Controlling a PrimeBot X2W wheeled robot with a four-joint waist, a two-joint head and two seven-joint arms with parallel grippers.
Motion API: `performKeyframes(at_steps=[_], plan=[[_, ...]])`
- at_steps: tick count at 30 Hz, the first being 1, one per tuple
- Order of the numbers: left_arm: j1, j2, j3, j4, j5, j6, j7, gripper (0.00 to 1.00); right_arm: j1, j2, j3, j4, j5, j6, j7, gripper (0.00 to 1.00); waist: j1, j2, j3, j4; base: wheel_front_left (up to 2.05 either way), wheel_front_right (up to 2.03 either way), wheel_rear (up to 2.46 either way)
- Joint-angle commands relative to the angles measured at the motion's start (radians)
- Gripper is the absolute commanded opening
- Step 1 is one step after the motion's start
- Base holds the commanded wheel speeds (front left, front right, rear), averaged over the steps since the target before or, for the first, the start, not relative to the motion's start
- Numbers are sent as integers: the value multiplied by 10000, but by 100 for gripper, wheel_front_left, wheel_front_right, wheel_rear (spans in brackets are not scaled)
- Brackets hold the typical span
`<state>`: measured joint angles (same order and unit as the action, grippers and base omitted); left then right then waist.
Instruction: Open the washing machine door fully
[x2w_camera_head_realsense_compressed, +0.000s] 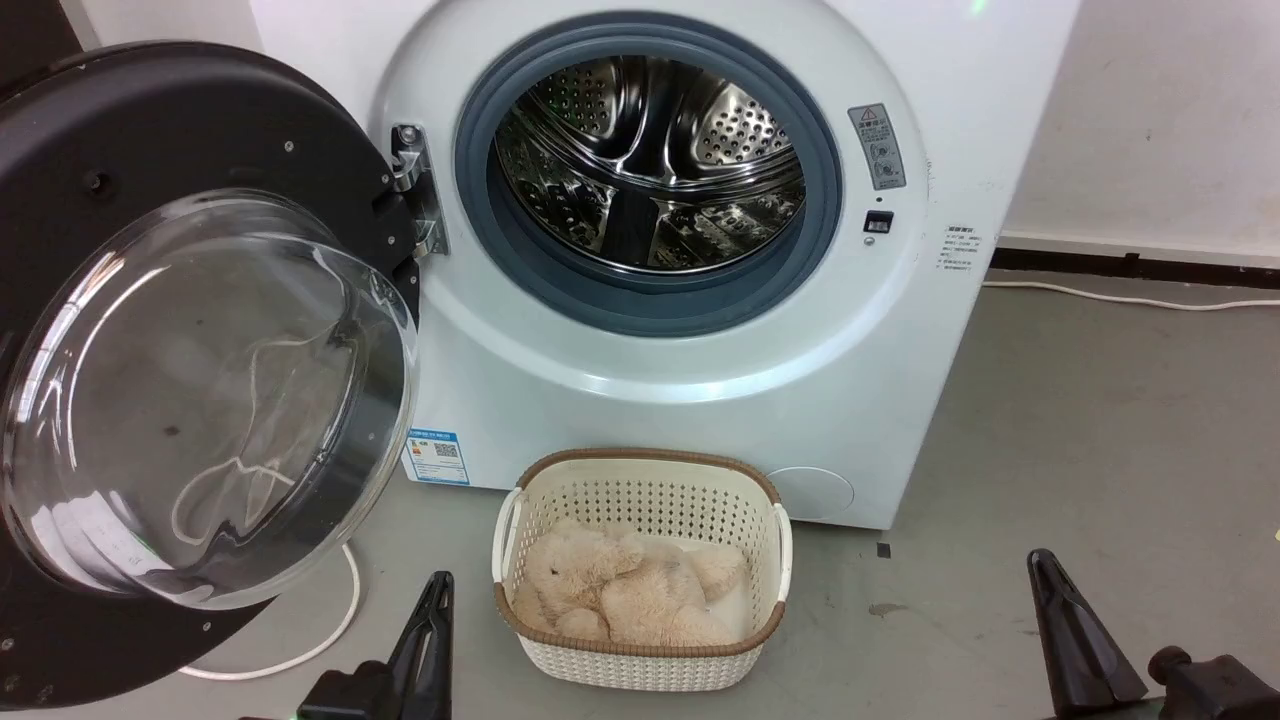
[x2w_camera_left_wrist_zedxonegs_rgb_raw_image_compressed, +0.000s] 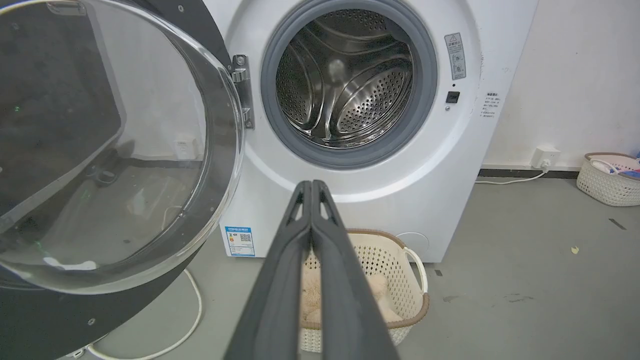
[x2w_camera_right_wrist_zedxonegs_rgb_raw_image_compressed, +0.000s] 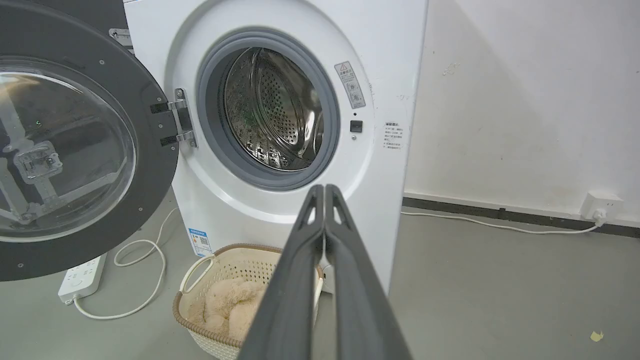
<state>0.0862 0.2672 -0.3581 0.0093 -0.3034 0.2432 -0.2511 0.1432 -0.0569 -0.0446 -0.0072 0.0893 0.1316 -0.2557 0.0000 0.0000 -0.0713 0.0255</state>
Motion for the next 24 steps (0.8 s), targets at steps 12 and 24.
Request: performKeyframes(at_steps=[12,24], plan=[[-103,-253,415,-9,359,-287,273,0,-172,10,53,9,-90,-1,295,0,0,0,74,-26,0,0,0],[-193,-479,788,-19,674,-540,537,0,-320,16,100,16,-185,-2,562,0,0,0,149,-53,0,0,0]])
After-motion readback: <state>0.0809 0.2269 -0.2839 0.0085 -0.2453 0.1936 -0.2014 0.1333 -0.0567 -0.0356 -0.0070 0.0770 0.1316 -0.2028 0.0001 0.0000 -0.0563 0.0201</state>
